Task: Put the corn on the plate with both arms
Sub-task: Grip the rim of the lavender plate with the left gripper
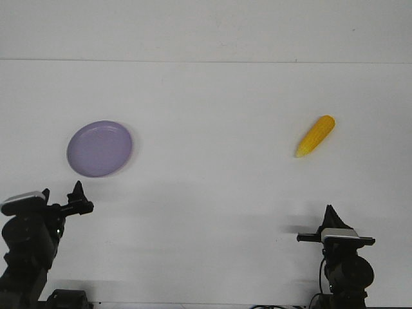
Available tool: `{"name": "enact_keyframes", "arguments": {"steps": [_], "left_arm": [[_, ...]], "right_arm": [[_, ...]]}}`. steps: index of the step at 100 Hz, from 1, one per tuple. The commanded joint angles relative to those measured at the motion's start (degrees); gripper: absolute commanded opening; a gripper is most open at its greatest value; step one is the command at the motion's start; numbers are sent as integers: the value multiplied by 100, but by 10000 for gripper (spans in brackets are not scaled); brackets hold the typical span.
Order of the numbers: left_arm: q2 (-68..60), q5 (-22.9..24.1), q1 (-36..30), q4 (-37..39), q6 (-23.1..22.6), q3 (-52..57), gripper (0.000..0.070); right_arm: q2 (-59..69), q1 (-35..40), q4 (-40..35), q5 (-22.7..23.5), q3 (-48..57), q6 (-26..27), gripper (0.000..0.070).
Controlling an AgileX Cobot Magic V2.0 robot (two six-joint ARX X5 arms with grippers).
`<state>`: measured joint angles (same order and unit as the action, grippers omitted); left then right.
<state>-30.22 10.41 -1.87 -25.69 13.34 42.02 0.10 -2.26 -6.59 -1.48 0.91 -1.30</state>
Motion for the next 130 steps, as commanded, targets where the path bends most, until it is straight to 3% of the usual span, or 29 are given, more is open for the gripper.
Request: {"name": "enact_keyframes", "arguments": {"steps": [1, 13, 31, 44, 50, 102, 121, 130], "left_arm": [[-704, 103, 149, -50, -273, 389, 548], [-1904, -181, 649, 24, -332, 861, 543], [-3779, -1102, 1508, 258, -343, 1434, 531], [-4933, -1355, 1843, 435, -345, 1801, 522], [-5342, -1456, 1945, 584, -345, 1902, 488], [-6907, -2157, 2048, 1888, -120, 1954, 440], [-6937, -2159, 2022, 1956, -116, 1954, 192], [-6937, -2164, 2015, 1943, -105, 1954, 39]], "right_arm": [[-4, 0, 59, 2, -20, 17, 13], [-4, 0, 59, 2, -20, 17, 13], [-4, 0, 59, 2, -20, 17, 13], [-4, 0, 59, 2, -20, 17, 13], [-4, 0, 59, 2, -20, 17, 13], [-4, 0, 59, 2, -20, 17, 13], [-4, 0, 59, 2, -20, 17, 13], [-4, 0, 59, 2, -20, 17, 13]]}}
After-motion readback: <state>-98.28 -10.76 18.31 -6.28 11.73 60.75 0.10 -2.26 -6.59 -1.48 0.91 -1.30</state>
